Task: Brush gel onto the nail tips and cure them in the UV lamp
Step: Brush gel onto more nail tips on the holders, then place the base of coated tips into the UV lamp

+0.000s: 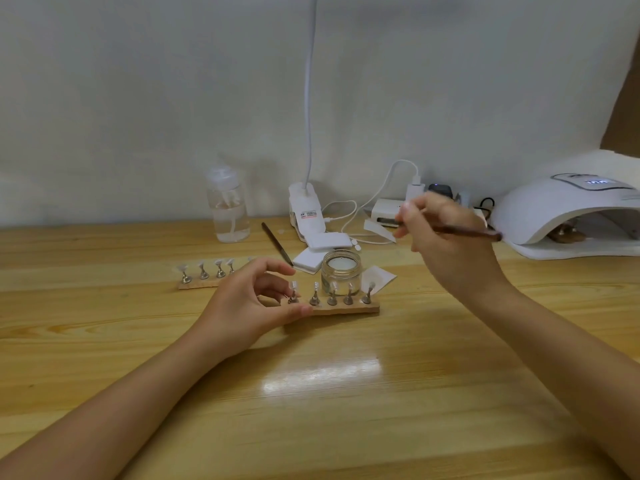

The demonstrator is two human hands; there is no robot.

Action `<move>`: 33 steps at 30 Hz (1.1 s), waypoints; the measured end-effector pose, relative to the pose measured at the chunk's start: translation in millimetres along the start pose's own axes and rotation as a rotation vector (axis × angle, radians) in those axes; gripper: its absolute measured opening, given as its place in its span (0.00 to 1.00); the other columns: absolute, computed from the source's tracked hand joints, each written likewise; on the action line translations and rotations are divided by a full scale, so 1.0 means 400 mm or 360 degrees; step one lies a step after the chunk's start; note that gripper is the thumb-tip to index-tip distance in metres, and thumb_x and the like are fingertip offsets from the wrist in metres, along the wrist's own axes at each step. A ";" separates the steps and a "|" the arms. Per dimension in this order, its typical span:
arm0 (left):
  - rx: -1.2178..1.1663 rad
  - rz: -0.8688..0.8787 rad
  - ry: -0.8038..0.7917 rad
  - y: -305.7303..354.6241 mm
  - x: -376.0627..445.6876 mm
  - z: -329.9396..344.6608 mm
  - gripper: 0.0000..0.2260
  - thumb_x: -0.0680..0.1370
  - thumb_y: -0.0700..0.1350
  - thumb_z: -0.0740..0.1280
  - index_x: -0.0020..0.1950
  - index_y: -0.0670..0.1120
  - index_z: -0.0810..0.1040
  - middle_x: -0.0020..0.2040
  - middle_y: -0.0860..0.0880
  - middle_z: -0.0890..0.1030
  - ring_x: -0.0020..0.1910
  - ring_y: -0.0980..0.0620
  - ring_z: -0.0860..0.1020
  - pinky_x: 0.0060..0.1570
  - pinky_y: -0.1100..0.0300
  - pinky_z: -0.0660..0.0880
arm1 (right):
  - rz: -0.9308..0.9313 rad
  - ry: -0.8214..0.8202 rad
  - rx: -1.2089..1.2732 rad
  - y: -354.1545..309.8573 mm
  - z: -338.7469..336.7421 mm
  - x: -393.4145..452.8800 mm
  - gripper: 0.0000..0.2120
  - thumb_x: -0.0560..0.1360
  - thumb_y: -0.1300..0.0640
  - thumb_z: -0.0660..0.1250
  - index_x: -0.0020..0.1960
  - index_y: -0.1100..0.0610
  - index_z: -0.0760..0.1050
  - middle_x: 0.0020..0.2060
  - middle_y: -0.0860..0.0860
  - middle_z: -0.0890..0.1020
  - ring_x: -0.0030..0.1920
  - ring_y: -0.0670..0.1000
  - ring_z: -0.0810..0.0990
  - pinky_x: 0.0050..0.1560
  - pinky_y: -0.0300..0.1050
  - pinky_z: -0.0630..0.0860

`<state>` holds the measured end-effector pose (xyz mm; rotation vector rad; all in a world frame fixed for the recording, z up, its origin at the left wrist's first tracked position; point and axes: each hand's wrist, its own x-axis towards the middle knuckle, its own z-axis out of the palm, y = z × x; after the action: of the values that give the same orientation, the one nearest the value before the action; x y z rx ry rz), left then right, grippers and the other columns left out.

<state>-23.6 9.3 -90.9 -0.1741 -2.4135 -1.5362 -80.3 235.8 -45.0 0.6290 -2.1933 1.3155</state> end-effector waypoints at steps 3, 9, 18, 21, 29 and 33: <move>-0.0017 -0.0014 0.0032 0.005 -0.002 -0.003 0.25 0.54 0.57 0.74 0.48 0.53 0.75 0.39 0.55 0.83 0.38 0.60 0.79 0.41 0.68 0.75 | -0.0216 -0.0385 -0.0634 0.022 -0.017 0.000 0.05 0.75 0.55 0.65 0.46 0.54 0.78 0.38 0.47 0.81 0.35 0.45 0.78 0.37 0.40 0.75; -0.0237 0.0011 0.0127 0.016 -0.007 -0.007 0.23 0.55 0.51 0.75 0.47 0.50 0.75 0.38 0.53 0.83 0.39 0.61 0.79 0.35 0.70 0.74 | -0.0256 -0.0865 -0.1089 0.035 -0.009 -0.014 0.15 0.74 0.61 0.66 0.57 0.46 0.75 0.50 0.44 0.78 0.45 0.44 0.73 0.41 0.36 0.69; -0.0365 0.0035 0.0206 0.020 -0.003 -0.009 0.24 0.53 0.53 0.75 0.46 0.50 0.74 0.38 0.53 0.84 0.40 0.60 0.80 0.38 0.71 0.74 | -0.0406 -0.1064 -0.1191 0.025 -0.003 -0.017 0.12 0.78 0.53 0.61 0.59 0.43 0.75 0.51 0.44 0.78 0.43 0.41 0.68 0.35 0.29 0.60; -0.0367 0.0039 0.0216 0.020 -0.005 -0.007 0.24 0.53 0.54 0.75 0.46 0.50 0.74 0.39 0.53 0.84 0.39 0.60 0.80 0.38 0.71 0.74 | -0.0433 -0.1141 -0.1192 0.024 -0.002 -0.014 0.13 0.78 0.53 0.60 0.61 0.43 0.74 0.54 0.42 0.79 0.46 0.40 0.70 0.40 0.31 0.62; -0.0411 0.0100 0.0261 0.047 -0.012 0.001 0.21 0.54 0.53 0.75 0.44 0.52 0.75 0.40 0.50 0.84 0.42 0.55 0.81 0.46 0.60 0.75 | -0.0156 -0.1209 -0.0900 0.031 -0.029 0.011 0.16 0.76 0.55 0.63 0.59 0.39 0.75 0.46 0.36 0.79 0.39 0.33 0.73 0.37 0.28 0.65; -0.0461 0.0210 0.0195 0.107 0.001 0.015 0.23 0.54 0.51 0.76 0.45 0.49 0.74 0.39 0.50 0.84 0.40 0.54 0.81 0.45 0.62 0.79 | 0.0162 -0.1236 -0.0591 0.038 -0.090 0.045 0.10 0.75 0.55 0.65 0.47 0.39 0.77 0.42 0.37 0.80 0.40 0.34 0.78 0.41 0.31 0.72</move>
<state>-14.3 33.0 -56.0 -0.2820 -2.0361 -1.7717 -96.7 272.3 -29.1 1.0003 -3.0157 0.7153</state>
